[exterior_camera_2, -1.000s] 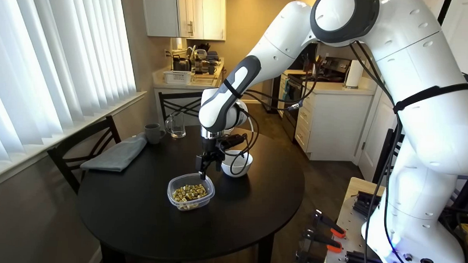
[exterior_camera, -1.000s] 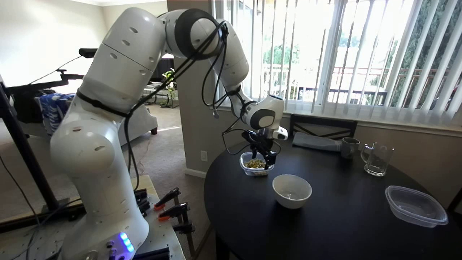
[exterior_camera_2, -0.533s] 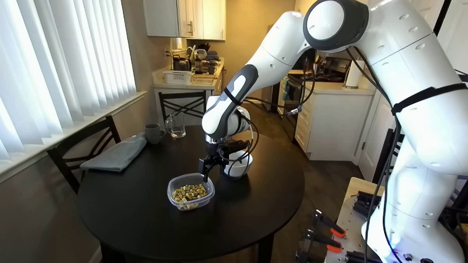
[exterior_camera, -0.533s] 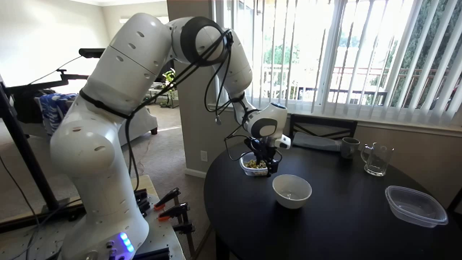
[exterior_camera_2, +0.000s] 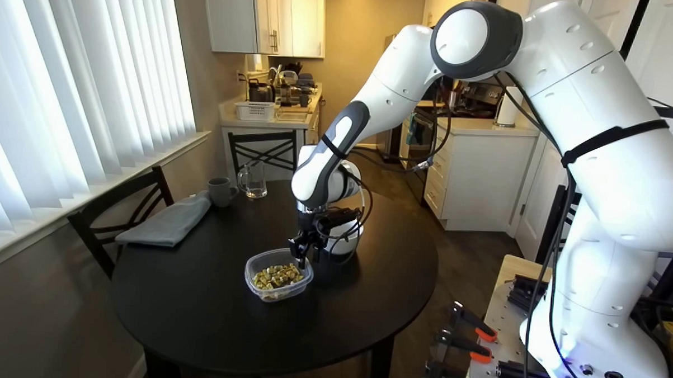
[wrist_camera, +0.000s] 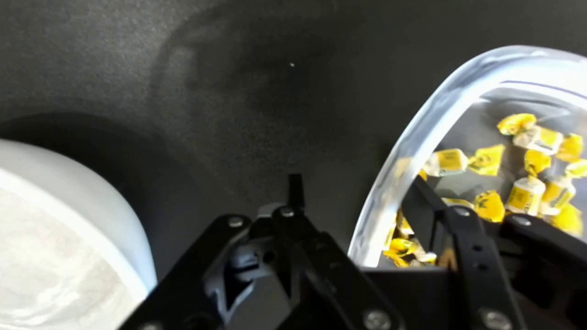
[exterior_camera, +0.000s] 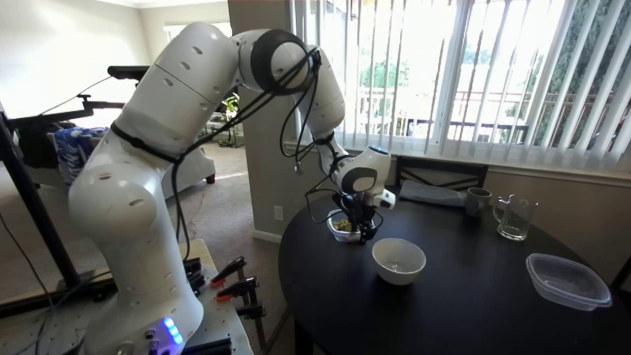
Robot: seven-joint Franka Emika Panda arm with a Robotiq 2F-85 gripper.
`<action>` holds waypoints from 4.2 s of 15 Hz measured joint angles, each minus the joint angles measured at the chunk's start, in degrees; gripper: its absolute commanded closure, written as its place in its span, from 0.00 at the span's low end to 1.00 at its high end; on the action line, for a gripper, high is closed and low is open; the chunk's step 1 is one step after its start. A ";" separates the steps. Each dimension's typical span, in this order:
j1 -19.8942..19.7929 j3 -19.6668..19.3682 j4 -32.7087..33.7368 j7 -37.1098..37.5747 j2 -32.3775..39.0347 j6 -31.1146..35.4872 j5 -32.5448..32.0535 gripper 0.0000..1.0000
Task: Pour the sweets from the left bowl to the right bowl
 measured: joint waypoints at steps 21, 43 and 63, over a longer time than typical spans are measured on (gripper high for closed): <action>3.47 3.26 -17.85 4.19 -20.46 7.07 5.19 0.96; -13.69 6.49 -36.94 47.70 -59.66 -0.28 -37.50 0.96; -3.75 -2.51 -19.34 76.39 -37.21 -26.43 -64.11 0.96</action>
